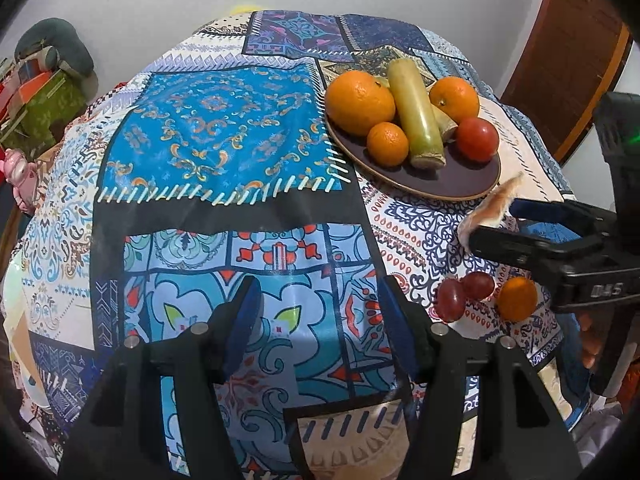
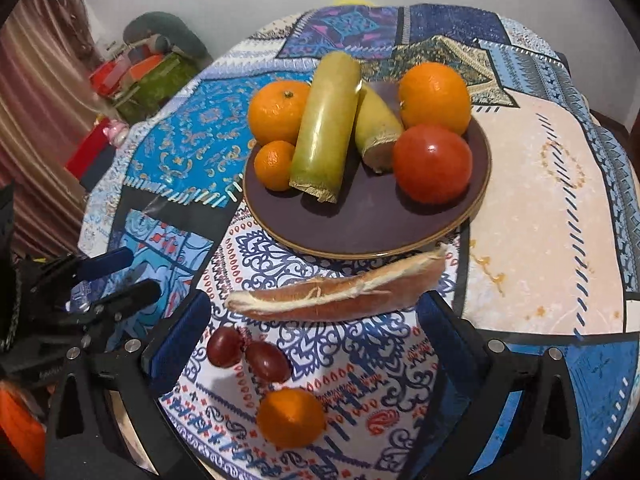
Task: Organize fruits
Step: 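Grasp the pink pomelo segment with the right tool and lift it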
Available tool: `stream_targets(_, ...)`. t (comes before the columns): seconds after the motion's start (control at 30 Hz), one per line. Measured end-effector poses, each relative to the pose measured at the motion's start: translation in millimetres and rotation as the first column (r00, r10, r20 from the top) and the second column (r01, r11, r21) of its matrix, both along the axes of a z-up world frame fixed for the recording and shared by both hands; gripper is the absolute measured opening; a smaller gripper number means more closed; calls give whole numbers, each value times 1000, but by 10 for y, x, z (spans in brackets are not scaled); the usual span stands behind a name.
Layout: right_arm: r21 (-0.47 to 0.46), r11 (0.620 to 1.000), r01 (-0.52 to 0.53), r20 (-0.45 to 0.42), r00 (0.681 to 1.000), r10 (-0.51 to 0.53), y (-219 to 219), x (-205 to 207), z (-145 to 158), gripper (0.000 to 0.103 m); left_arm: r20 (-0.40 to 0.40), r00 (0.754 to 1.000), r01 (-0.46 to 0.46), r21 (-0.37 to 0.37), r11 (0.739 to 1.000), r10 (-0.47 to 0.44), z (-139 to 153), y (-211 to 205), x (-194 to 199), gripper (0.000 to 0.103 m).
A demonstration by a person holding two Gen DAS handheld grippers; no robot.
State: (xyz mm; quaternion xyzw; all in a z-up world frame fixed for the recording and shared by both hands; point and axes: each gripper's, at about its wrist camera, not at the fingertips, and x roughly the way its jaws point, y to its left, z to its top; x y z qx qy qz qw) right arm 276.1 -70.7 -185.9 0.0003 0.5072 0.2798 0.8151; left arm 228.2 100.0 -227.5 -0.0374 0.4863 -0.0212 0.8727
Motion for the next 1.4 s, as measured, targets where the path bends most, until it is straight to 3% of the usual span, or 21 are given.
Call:
stream_targets(0.27, -127, 992, -8, 49, 999, 15, 146, -17, -72, 102, -11, 1000, 11, -6, 1000, -11, -35, -59, 4, 61)
stream_targets(0.43, -74, 997, -25, 29, 999, 27, -41, -40, -48, 83, -10, 999, 40, -1, 999, -40, -15, -163, -33, 61)
stream_targets(0.5, -48, 997, -63, 27, 998, 64, -99, -104, -13, 64, -11, 999, 52, -5, 999, -52, -1, -214, -42, 61)
stream_targets(0.6, -56, 992, -112, 45, 992, 115, -143, -224, 41, 47, -11, 998, 66, -16, 998, -66, 21, -286, -53, 61)
stream_targets(0.77, -72, 989, -131, 62, 989, 136, -273, -387, 66, 31, -12, 994, 109, -12, 994, -109, 59, -468, -98, 59)
stream_targets(0.9, -74, 991, -112, 77, 990, 118, -441, -435, 107, 24, -27, 990, 140, -34, 990, -141, 63, -608, -101, 55)
stream_targets(1.13, -120, 990, -73, 67, 994, 81, -755, -422, 66, 22, -30, 987, 154, -33, 988, -155, 44, -742, -89, 54)
stream_targets(1.23, -121, 991, -61, 39, 997, 66, -816, -399, 53, 26, -38, 986, 159, -29, 987, -160, 24, -764, -78, 54)
stream_targets(1.3, -107, 992, -59, 25, 998, 62, -815, -381, 59, 49, -39, 986, 159, -22, 987, -160, 25, -762, -64, 54)
stream_targets(1.37, -103, 994, -39, 67, 997, 46, -799, -369, 76, 66, -37, 987, 158, -21, 987, -159, 34, -765, -57, 54)
stream_targets(1.4, -115, 993, -33, 86, 995, 43, -779, -359, 76, 68, -35, 987, 158, -22, 987, -159, 43, -766, -57, 54)
